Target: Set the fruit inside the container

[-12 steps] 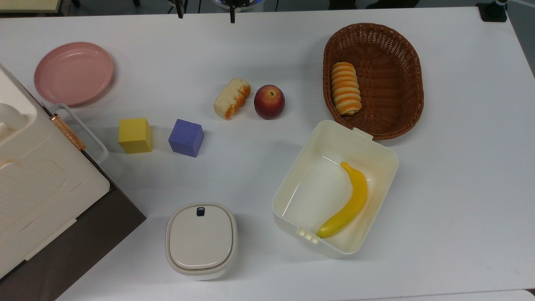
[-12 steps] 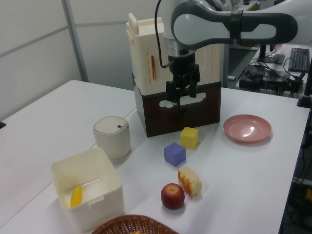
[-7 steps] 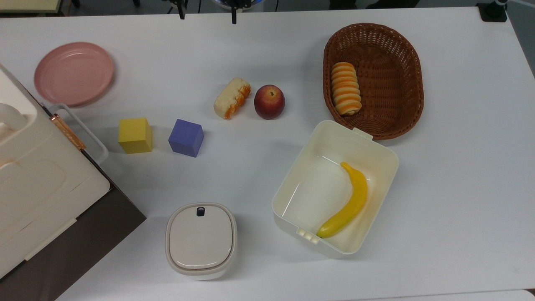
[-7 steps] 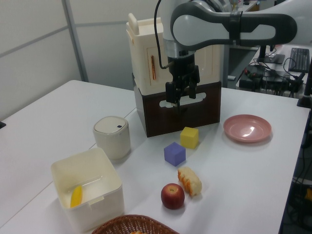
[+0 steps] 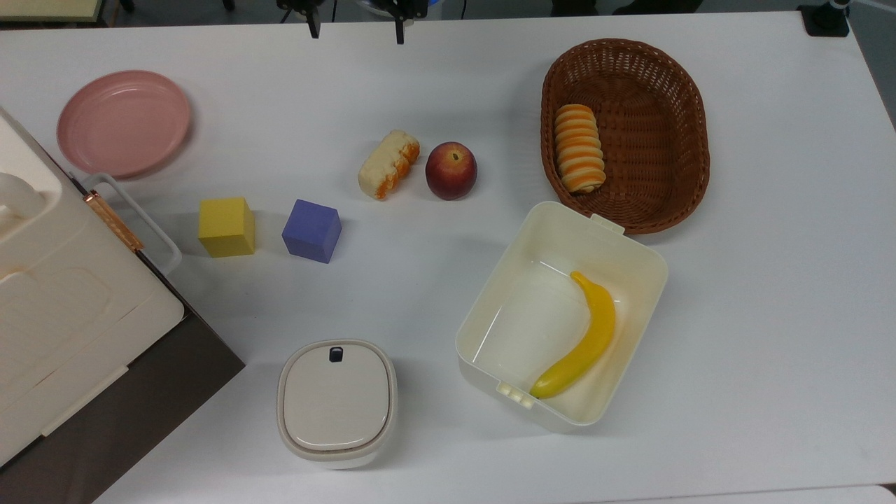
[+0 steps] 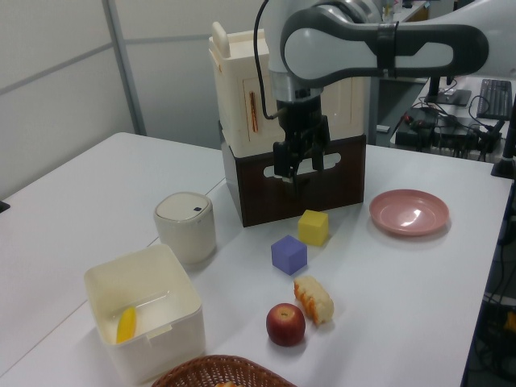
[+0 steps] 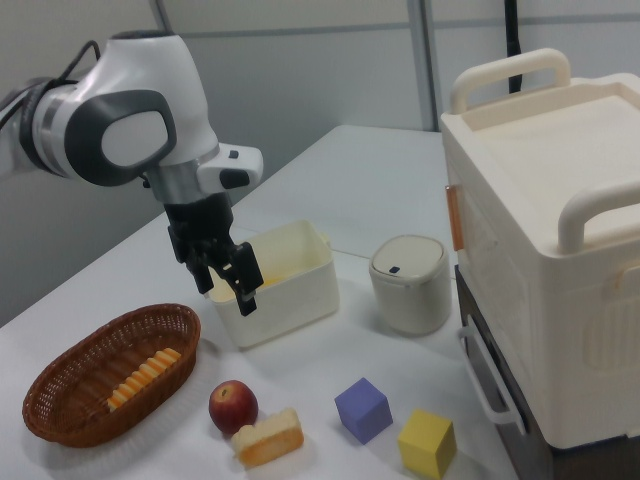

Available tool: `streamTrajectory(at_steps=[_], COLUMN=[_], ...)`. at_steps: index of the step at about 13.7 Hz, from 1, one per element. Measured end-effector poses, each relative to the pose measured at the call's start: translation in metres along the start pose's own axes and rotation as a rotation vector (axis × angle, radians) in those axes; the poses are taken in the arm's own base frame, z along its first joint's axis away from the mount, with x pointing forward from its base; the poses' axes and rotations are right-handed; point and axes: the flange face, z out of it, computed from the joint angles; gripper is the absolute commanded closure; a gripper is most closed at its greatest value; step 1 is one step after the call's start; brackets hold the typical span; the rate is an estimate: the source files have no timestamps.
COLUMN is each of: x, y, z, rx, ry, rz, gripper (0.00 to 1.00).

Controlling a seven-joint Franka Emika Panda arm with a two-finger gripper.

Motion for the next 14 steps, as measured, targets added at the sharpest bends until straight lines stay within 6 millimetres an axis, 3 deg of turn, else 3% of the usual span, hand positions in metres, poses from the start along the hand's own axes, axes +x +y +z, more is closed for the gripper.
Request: streamTrajectory(at_steps=[3, 9, 14], x=[0.001, 0.008, 0.030], y=[-0.006, -0.042, -0.087], z=[0.020, 0.085, 0.167], rx=[0.003, 0.028, 0.028], ry=[-0.042, -0.172, -0.218], rz=[-0.009, -0.065, -0.130], gripper=[0.00, 0.00, 0.00])
